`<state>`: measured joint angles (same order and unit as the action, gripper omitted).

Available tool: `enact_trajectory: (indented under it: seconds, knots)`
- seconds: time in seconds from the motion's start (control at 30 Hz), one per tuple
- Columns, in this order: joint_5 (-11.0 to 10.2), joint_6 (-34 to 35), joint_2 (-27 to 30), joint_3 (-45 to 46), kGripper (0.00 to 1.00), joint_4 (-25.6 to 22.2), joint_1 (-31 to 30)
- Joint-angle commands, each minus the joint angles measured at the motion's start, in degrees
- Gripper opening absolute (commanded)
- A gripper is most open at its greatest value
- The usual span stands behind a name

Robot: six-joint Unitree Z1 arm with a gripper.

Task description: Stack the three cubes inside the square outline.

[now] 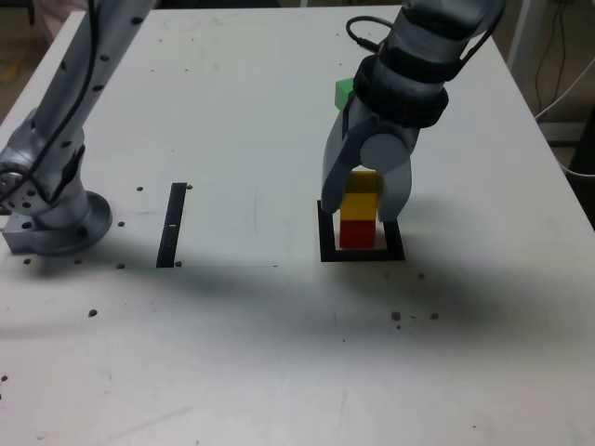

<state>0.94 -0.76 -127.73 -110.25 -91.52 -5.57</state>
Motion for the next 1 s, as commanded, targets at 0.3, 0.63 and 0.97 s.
enact_trajectory:
  seconds: [0.3,0.63,0.97]
  knots:
    - [0.4,-0.4,-0.3,0.6,0.97,-0.3,0.2]
    - [0.6,-0.4,0.1,1.4,0.98,-0.3,0.4]
    - [-1.5,-0.5,3.2,1.2,0.99,-0.7,0.4]
